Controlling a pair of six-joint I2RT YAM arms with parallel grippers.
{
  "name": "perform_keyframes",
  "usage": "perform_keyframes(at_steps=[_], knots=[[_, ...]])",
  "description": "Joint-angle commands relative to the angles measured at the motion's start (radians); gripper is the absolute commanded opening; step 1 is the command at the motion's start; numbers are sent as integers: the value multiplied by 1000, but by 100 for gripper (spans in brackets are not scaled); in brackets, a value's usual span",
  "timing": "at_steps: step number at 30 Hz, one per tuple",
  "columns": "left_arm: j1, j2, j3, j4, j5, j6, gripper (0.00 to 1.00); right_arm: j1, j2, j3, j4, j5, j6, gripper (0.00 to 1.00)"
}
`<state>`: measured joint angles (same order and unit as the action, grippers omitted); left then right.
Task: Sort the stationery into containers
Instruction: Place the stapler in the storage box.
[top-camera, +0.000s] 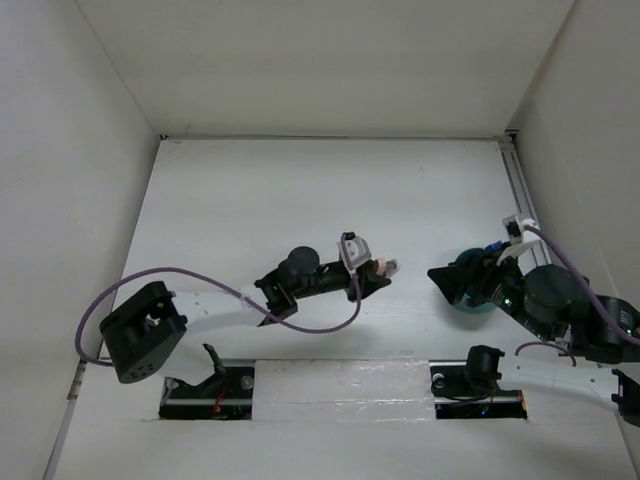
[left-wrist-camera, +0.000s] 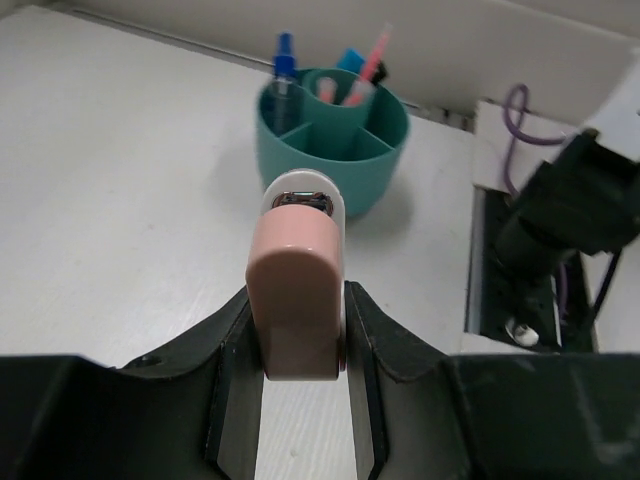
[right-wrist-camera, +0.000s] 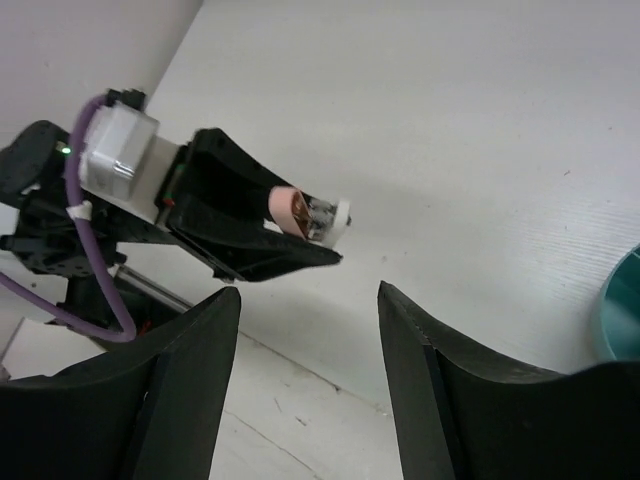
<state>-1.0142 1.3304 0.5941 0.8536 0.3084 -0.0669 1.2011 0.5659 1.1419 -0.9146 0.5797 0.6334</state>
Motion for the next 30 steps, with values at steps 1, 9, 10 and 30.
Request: perform_keyframes(at_steps=[1, 9, 10, 30], knots=[[-3, 90, 136, 124, 277, 55, 0, 8, -52, 56, -76, 57, 19, 63], [-3, 325, 409, 122, 569, -7, 0, 8, -72, 125, -197, 88, 61, 61], [-3, 343, 436, 113, 639, -7, 0, 8, -72, 134, -210, 88, 61, 61], [26, 886, 1022, 648, 1123, -641, 0, 8, -63, 328, -401, 184, 74, 61]])
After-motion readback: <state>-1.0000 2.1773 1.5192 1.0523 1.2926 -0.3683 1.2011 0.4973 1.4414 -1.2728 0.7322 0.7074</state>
